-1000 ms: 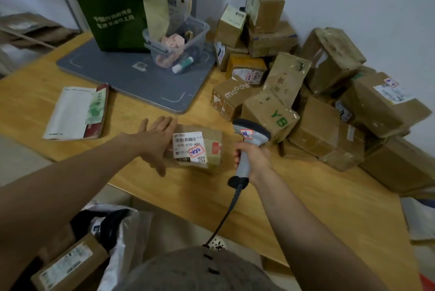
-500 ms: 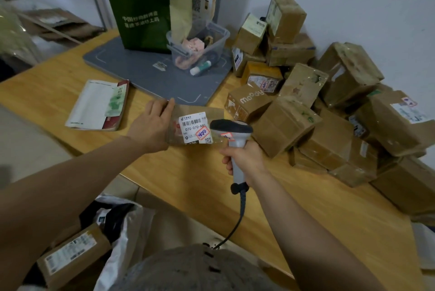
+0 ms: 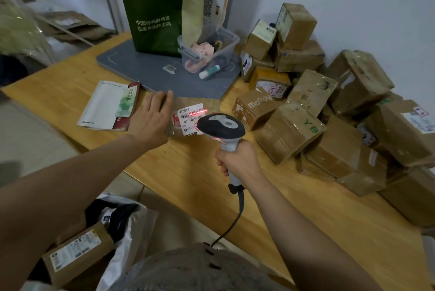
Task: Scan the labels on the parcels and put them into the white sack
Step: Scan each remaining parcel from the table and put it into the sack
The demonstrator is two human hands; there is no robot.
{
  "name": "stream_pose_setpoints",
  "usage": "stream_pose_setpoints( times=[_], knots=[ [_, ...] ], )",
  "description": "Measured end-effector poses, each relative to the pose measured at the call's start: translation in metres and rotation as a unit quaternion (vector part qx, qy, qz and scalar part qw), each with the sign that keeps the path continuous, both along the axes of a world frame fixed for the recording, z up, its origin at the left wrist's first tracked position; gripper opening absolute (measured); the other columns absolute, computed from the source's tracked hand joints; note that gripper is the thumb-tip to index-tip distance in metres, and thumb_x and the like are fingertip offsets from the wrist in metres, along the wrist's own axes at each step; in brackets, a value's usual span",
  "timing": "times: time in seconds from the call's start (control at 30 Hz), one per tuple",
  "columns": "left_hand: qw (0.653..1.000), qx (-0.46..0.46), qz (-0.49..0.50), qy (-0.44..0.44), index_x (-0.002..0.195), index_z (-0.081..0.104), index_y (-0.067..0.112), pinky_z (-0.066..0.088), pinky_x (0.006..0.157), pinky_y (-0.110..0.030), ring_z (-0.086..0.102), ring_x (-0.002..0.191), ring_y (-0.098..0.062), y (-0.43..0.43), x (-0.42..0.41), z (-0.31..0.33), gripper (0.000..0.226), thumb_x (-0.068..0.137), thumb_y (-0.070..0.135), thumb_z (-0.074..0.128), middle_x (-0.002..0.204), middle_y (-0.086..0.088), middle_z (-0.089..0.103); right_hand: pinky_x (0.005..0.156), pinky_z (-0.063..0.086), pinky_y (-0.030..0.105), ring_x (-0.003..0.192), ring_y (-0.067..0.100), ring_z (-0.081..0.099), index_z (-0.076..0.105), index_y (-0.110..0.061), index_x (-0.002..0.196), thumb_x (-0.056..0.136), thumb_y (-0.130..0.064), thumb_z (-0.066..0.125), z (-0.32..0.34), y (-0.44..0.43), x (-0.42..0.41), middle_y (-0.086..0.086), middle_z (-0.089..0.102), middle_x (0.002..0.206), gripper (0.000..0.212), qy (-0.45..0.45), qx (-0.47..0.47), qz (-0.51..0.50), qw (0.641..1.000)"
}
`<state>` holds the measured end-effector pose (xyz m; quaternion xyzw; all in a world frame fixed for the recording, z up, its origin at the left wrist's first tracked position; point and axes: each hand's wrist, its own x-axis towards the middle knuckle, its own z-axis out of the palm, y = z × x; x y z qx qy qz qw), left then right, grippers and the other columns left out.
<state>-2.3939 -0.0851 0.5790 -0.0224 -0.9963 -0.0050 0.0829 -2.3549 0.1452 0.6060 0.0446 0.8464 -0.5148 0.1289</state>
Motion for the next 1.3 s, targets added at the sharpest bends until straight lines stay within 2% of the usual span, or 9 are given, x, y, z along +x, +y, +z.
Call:
stream_pose_setpoints(
  times=[0.2,0.57,0.73,0.9,1.03,1.17,1.3],
  knots=[
    [1.0,0.003,0.005,0.008,0.151,0.016,0.007,0.042,0.101,-0.048,0.023,0.133,-0.033,-0.004,0.001,0.002,0.118,0.062,0.036,0.087,0.143,-0.017,0.03,0.042,0.047,0.023,0.039,0.009,0.053,0.06,-0.012,0.07,0.08,-0.007,0.068,0.001,-0.006,0.0,0.001,0.059,0.052,0.014,0.006,0.01,0.02,1.0],
    [1.0,0.023,0.014,0.009,0.152,0.01,0.008,0.036,0.107,-0.048,0.018,0.138,-0.033,-0.012,0.005,0.0,0.116,0.067,0.037,0.083,0.148,-0.016,0.024,0.043,0.045,0.022,0.039,0.009,0.054,0.061,-0.011,0.077,0.08,-0.009,0.069,-0.003,-0.015,-0.005,0.002,0.061,0.056,0.009,0.012,0.018,0.034,0.999],
    [0.998,0.045,0.035,0.003,0.152,0.009,0.009,0.045,0.101,-0.048,0.018,0.138,-0.033,-0.02,0.013,0.0,0.118,0.065,0.038,0.083,0.147,-0.015,0.022,0.044,0.045,0.024,0.039,0.01,0.053,0.061,-0.01,0.081,0.081,-0.01,0.071,-0.005,-0.024,-0.005,0.002,0.061,0.057,0.01,-0.009,-0.024,0.038,0.999],
    [0.983,0.137,0.122,0.003,0.152,0.011,0.01,0.043,0.098,-0.048,0.02,0.134,-0.03,-0.05,0.042,-0.005,0.122,0.061,0.049,0.082,0.145,-0.011,0.025,0.041,0.043,0.024,0.038,0.012,0.049,0.061,-0.001,0.084,0.081,-0.007,0.071,-0.006,-0.043,-0.006,0.003,0.059,0.053,0.012,-0.056,-0.084,0.043,0.994],
    [0.958,0.208,0.196,0.018,0.15,0.021,0.006,0.037,0.103,-0.053,0.028,0.132,-0.035,-0.092,0.1,-0.023,0.113,0.065,0.051,0.082,0.142,-0.017,0.032,0.041,0.043,0.024,0.039,0.013,0.05,0.061,-0.003,0.085,0.082,-0.007,0.071,-0.014,-0.076,0.001,0.002,0.06,0.053,0.011,-0.08,-0.08,0.103,0.988],
    [0.927,0.238,0.289,0.013,0.147,0.03,0.008,0.037,0.104,-0.053,0.031,0.13,-0.036,-0.127,0.166,-0.043,0.105,0.066,0.055,0.078,0.141,-0.019,0.034,0.044,0.044,0.028,0.042,0.016,0.051,0.061,-0.008,0.078,0.081,-0.007,0.07,-0.024,-0.117,0.015,0.004,0.06,0.054,0.009,-0.109,-0.068,0.174,0.976],
    [0.894,0.253,0.369,0.005,0.147,0.032,0.012,0.035,0.103,-0.055,0.029,0.131,-0.038,-0.15,0.217,-0.063,0.096,0.071,0.044,0.081,0.143,-0.022,0.032,0.04,0.043,0.025,0.039,0.014,0.049,0.06,-0.006,0.079,0.081,-0.006,0.069,-0.035,-0.156,0.031,0.002,0.058,0.051,0.008,-0.132,-0.048,0.23,0.963]
  ],
)
